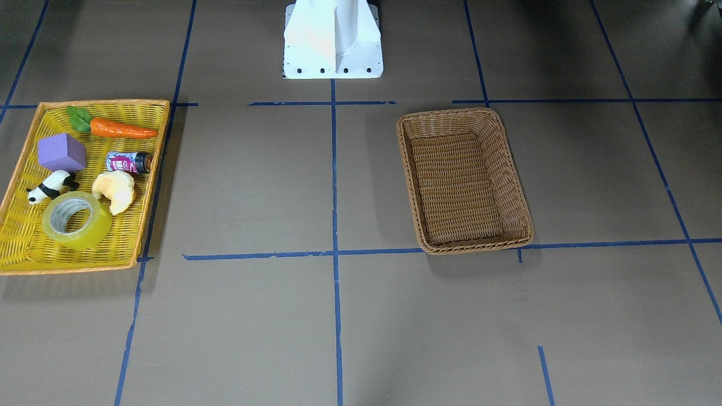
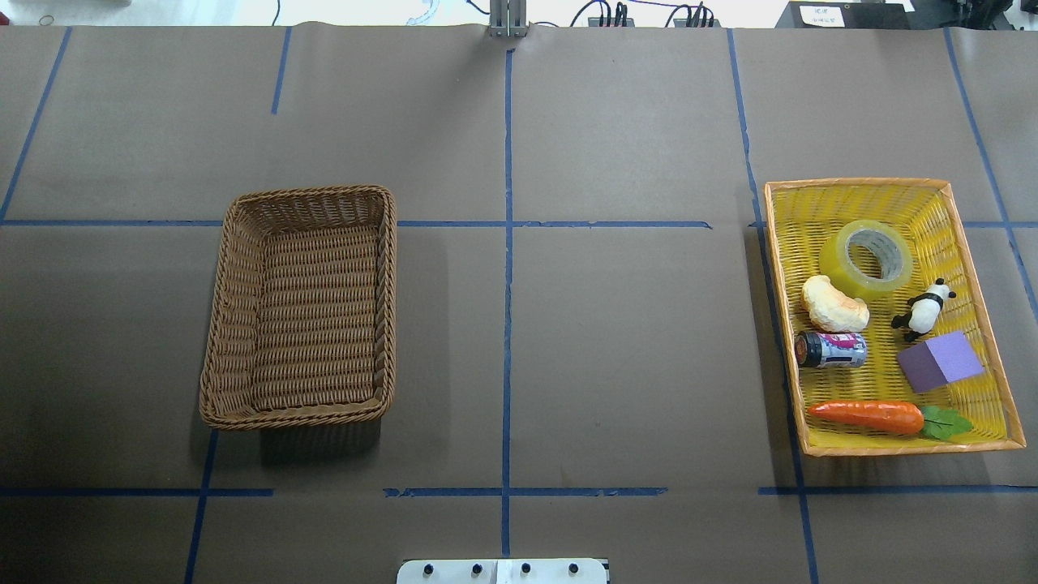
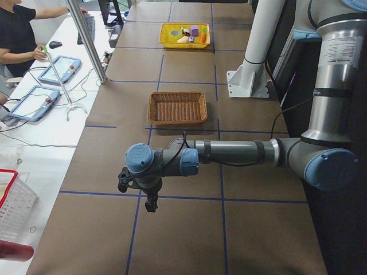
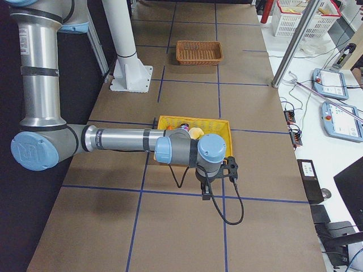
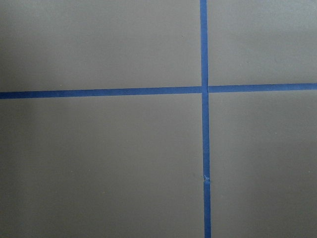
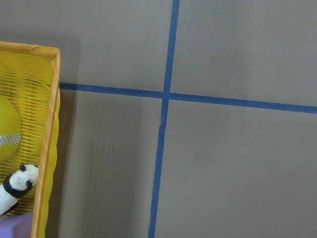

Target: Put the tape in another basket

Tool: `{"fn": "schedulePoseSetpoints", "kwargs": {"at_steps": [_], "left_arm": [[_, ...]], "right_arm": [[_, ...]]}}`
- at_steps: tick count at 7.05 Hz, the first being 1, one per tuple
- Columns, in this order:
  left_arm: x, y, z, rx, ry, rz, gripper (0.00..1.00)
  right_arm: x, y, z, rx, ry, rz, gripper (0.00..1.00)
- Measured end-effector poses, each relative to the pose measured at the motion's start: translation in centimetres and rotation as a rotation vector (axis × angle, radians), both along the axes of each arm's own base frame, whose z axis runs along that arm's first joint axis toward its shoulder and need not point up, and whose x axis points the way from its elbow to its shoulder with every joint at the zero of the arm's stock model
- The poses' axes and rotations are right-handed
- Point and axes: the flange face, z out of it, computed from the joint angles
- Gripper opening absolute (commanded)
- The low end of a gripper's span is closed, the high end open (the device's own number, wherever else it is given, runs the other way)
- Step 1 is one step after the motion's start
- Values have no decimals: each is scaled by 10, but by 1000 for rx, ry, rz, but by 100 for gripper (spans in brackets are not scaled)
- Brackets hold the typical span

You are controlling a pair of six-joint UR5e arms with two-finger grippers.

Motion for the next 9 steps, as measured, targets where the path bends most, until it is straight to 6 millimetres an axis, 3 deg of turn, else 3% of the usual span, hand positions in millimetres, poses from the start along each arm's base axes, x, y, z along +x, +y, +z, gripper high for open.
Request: {"fn": "schedulePoseSetpoints", "kwargs": {"at_steps": [2, 4, 6, 9], "left_arm": [[0, -1, -3, 4, 1, -1, 100], [0, -2, -5, 9, 1, -1, 100], [0, -2, -7, 12, 1, -1, 100], [0, -2, -6, 11, 1, -1, 100]], "right_arm": [[-1, -5, -7, 13, 1, -1, 100], [-15, -35, -43, 78, 1, -22, 100], [-60, -62, -80, 91, -10, -41, 100], [-171, -70, -139, 31, -69, 52, 100]]}}
